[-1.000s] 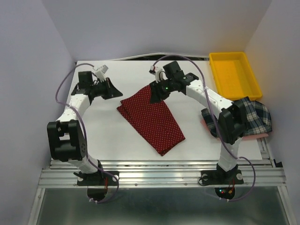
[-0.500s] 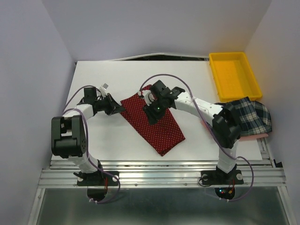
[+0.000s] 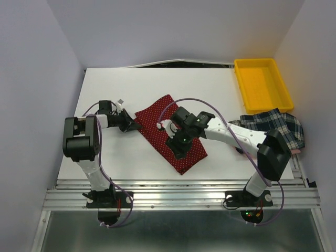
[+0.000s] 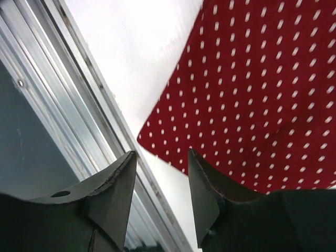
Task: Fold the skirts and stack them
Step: Fold the skirt
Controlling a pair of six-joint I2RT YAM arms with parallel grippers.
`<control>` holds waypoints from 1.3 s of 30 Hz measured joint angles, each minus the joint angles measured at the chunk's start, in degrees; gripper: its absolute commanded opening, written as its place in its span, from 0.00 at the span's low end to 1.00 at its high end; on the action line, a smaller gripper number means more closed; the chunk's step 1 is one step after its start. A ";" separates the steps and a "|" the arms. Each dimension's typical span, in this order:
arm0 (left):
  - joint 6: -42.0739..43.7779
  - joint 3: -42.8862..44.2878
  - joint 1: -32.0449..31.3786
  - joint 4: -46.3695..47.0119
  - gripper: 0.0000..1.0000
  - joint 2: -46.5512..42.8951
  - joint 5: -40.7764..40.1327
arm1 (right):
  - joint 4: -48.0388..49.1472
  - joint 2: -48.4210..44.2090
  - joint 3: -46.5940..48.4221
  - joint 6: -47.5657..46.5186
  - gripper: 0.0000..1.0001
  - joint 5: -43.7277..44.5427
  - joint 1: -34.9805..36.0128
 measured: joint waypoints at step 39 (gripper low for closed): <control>-0.24 2.16 0.39 1.73 0.00 5.16 1.75 | 2.73 5.75 -7.15 8.92 0.11 8.74 8.20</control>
